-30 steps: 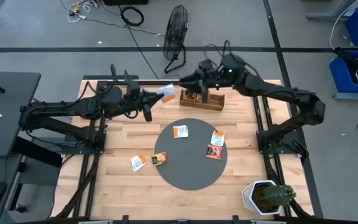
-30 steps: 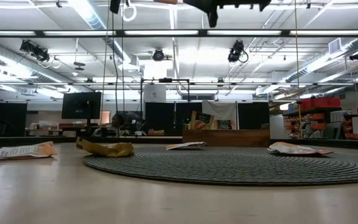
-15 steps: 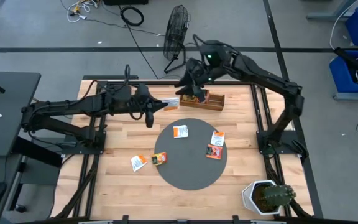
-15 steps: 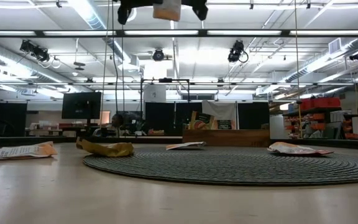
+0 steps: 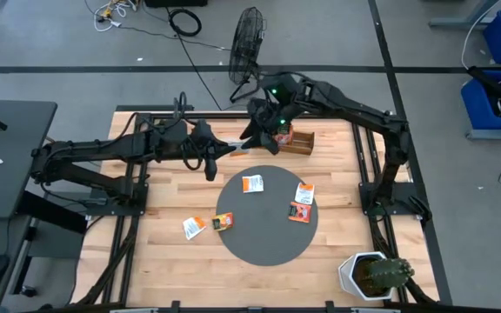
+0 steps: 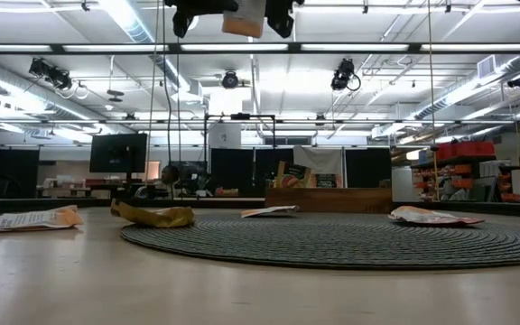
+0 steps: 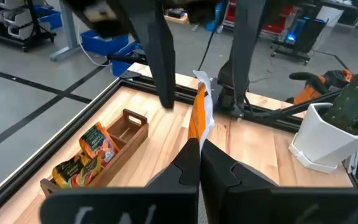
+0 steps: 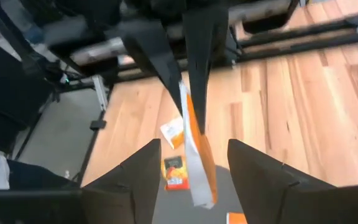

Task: Pick & Place Tea
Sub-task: Put the white tea bag into the right section of the wooden organizer

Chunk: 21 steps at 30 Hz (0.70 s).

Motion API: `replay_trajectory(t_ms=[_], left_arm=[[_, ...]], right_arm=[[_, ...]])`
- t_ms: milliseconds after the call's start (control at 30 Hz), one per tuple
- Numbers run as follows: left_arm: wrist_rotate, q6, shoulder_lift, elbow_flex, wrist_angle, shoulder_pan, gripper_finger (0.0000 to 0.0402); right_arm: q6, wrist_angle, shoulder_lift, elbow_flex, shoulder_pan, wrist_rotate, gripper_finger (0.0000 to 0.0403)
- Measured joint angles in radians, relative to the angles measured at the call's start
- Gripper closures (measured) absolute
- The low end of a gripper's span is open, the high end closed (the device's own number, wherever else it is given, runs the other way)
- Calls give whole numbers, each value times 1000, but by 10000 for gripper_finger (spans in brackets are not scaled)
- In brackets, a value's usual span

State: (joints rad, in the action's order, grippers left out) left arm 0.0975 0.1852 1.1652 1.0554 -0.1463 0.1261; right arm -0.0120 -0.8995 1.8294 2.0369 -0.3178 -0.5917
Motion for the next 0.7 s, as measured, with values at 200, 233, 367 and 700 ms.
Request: replay_trajectory(t_ms=[200,233,367,700], left_arm=[[0,0,0,0,0,0,399],[1,0,0,0,-1,0,399],[1,-8,0,0,-1,0,399],[3,-12,0,0,-20,0,396]], right_arm=[[-6,0,2,-15,0,70,211],[-11,0,2,-16,-1,77,211],[-16,4,2,-16,1,79,235],[-54,9,2,-17,6,78,392]])
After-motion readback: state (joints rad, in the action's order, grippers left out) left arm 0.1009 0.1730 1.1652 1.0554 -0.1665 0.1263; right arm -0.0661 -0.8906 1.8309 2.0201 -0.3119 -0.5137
